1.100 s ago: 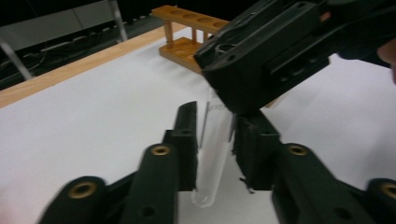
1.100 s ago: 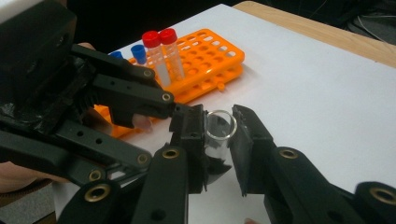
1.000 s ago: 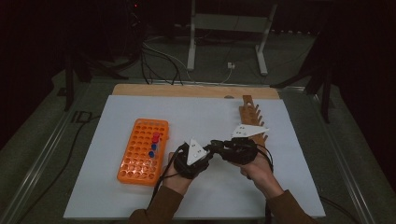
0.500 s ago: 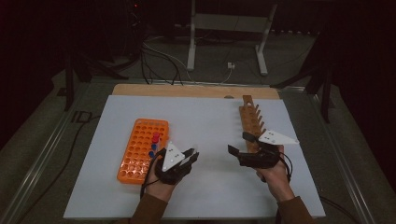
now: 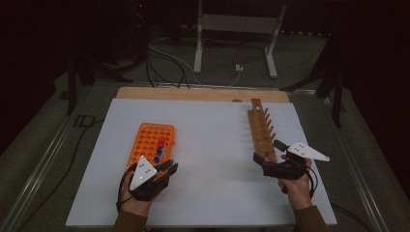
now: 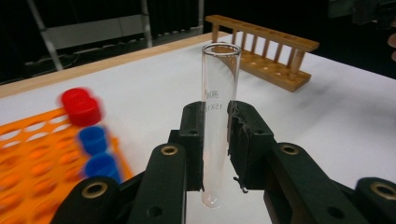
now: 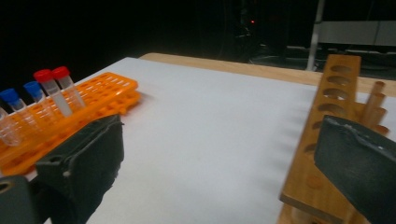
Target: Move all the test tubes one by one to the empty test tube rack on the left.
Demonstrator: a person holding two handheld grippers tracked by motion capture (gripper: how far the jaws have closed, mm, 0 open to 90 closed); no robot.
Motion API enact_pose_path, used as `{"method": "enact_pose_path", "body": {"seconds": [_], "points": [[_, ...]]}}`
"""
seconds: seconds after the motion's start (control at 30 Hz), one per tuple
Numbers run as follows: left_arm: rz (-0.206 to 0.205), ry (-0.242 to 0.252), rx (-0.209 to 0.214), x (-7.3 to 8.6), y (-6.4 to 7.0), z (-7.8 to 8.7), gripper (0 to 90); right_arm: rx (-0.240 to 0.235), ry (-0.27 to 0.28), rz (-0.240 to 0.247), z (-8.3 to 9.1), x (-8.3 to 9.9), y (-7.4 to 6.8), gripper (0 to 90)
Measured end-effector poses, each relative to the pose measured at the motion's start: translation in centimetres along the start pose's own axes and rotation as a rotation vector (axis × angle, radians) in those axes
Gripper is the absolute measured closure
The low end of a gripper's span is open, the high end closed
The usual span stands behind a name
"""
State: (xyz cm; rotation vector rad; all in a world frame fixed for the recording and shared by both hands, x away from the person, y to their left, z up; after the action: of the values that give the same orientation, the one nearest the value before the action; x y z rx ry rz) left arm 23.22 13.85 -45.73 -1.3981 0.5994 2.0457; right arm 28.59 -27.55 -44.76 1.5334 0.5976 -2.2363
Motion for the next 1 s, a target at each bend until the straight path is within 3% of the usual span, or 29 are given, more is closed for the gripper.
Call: {"method": "enact_pose_path", "body": {"seconds": [0.23, 0.57, 0.67, 0.8, 1.0], "points": [[0.017, 0.000, -0.018, 1.2, -0.7, 1.8, 76.3, 0.015, -0.010, -0.006, 0.2, 0.4, 0.4, 0.0], [-0.007, -0.064, -0.062, 2.6, -1.0, 2.4, 76.3, 0.008, -0.021, 0.011, 0.1, 0.6, -0.2, 0.0], [-0.002, -0.102, -0.075, 3.0, -1.1, 2.4, 76.3, 0.013, -0.023, 0.011, 0.2, 0.6, -0.1, 0.0], [-0.006, -0.200, -0.088, 3.8, -1.0, 1.8, 76.5, 0.012, -0.022, 0.010, 0.3, 0.7, 0.0, 0.0], [0.017, -0.267, -0.092, 4.2, -1.2, 1.5, 77.1, 0.019, -0.018, 0.013, 0.5, 0.7, 0.1, 0.0]]}}
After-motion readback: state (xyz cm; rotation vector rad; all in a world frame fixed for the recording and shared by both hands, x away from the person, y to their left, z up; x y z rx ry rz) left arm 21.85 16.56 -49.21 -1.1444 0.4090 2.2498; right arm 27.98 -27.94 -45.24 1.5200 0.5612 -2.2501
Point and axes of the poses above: each handheld gripper's, and its own axes: z roughly backward along the jaws, x roughly out of its underside, y roughly to its right, the point moved 1 cm from there along -z, roughly forward along the jaws, and after that the axes turned 3 degrees about x, right-handed, at the moved point
